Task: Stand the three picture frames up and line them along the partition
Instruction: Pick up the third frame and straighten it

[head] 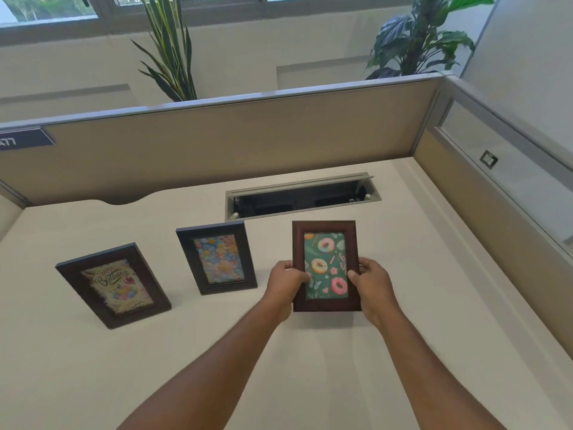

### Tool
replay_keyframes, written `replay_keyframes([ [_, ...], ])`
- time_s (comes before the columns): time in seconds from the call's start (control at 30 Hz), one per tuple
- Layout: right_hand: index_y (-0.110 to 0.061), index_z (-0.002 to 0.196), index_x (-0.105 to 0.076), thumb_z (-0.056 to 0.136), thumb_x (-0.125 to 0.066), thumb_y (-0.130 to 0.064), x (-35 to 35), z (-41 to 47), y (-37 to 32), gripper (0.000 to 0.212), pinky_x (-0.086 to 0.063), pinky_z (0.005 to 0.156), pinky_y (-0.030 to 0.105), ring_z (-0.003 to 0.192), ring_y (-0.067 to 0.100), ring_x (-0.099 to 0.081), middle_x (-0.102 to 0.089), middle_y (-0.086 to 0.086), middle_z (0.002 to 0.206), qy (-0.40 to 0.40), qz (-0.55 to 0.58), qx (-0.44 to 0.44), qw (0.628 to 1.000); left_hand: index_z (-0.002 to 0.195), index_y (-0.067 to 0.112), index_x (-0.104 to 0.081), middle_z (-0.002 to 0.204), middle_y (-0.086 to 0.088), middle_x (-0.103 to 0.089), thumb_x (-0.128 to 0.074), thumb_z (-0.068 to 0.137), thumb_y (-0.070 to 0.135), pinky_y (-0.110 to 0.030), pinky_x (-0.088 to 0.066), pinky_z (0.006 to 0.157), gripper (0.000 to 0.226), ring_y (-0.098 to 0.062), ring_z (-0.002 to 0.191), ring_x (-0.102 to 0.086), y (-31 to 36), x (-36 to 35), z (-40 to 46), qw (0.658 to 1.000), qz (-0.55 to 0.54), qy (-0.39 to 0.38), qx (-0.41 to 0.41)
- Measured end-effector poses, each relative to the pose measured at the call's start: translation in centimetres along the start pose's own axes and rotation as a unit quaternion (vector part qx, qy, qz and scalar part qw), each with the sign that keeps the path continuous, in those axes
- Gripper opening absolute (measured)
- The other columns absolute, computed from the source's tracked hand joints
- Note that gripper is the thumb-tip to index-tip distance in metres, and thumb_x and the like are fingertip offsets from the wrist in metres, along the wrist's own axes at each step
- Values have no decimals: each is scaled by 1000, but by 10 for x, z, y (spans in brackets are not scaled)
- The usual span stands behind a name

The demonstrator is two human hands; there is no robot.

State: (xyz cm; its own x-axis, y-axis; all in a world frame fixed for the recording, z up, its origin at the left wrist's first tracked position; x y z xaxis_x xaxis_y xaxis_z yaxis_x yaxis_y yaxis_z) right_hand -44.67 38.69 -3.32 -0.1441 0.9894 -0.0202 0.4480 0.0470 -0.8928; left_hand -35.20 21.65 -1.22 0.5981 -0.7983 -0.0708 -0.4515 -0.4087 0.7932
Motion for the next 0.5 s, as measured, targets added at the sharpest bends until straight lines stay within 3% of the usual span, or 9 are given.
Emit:
replay_keyframes([
  [0.17, -11, 126, -53, 97, -54, -2, -8, -2, -20, 30, -61, 81, 49, 104, 22, -70, -70, 5, 114, -49, -9, 40, 998, 118, 12, -58, 114, -7, -71, -66, 84, -3, -49, -58, 91, 38, -27, 105, -69, 20, 0, 8, 999, 29, -22, -35],
  [0.27, -12, 130, -51, 97, -52, 0, -9, 1, -24, 35, -62, 81, 45, 108, 21, -68, -69, 6, 119, -60, -22, 61, 996, 119, 13, -58, 118, -8, -70, -64, 84, -6, -51, -57, 94, 41, -27, 110, -67, 28, 0, 13, 996, 53, -29, -62],
  [0.43, -7, 131, -55, 96, -52, 5, -8, 8, -23, 37, -60, 69, 21, 112, 21, -65, -68, 8, 120, -62, -51, 89, 993, 123, 14, -55, 122, -8, -67, -59, 89, -8, -51, -56, 95, 40, -27, 115, -64, 34, -7, 22, 991, 84, -38, -97],
  [0.5, -7, 131, -55, 96, -52, 4, -9, 12, -22, 37, -59, 71, 20, 115, 23, -64, -68, 9, 121, -66, -61, 95, 991, 124, 15, -54, 123, -8, -66, -57, 90, -9, -50, -56, 95, 42, -27, 116, -63, 33, -8, 27, 990, 92, -38, -104],
])
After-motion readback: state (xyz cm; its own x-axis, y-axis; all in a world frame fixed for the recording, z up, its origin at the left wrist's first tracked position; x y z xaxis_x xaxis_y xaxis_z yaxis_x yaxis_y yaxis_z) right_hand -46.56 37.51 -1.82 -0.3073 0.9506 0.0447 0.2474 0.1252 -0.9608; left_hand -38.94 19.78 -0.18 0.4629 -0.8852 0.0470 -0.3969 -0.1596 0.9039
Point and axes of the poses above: each hand's wrist, its own z-axis towards the middle knuckle, its own x-axis out of the back of the hand, y = z × x, the point moved 6 cm from there along z, towards the middle knuckle
